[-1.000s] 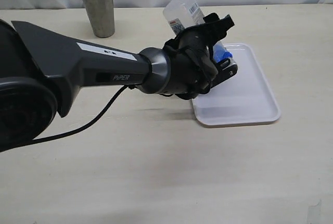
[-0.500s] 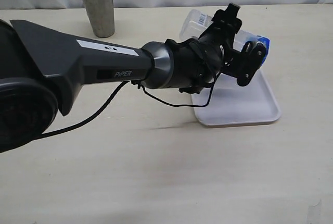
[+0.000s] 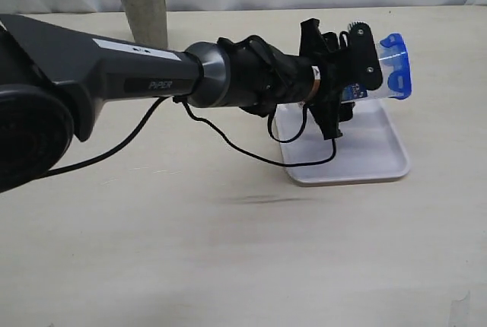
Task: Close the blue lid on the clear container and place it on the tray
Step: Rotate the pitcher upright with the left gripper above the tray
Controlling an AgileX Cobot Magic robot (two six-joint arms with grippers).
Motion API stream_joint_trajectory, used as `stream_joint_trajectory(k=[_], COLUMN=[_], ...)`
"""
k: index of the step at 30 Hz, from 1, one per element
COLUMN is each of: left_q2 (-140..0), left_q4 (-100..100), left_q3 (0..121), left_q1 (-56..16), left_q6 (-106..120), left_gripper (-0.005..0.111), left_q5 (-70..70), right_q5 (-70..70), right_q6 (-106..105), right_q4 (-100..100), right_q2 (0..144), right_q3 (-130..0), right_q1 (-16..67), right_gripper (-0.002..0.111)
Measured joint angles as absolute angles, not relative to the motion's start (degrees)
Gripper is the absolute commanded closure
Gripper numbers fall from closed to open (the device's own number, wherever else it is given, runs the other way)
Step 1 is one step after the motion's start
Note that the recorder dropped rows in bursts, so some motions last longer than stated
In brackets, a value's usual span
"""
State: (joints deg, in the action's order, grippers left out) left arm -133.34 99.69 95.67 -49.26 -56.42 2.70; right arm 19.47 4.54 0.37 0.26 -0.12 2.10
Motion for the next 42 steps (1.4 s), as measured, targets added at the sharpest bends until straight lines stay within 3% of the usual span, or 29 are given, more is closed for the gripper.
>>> stream_joint_trajectory(k=[7,15,28,42], left_q2=[-133.3,-134.1,-142.3,-145.4], left_q4=[96.8,75.9,61.5,59.7], left_q3=[95.7,95.7,95.9,96.0], left_q1=[-44.7,-41.2,-40.6,-40.5], left_q6=[-60.1,-53.0,-48.2,-40.4], left_gripper=[0.107,0.107,0.107,0.107], left_q5=[-13.4,-36.8,-46.5,-50.0], right_q5=[19.5,19.5,19.5,19.5], right_q6=[4.5,4.5,4.5,4.5], right_q4=[0.4,0.4,0.4,0.4], right_q2=[0.3,0.3,0.3,0.3], right_q3=[-0.1,-0.1,-0.1,-0.1], right_q1=[2.1,2.1,2.1,2.1], right_gripper=[0.104,0.104,0.104,0.104])
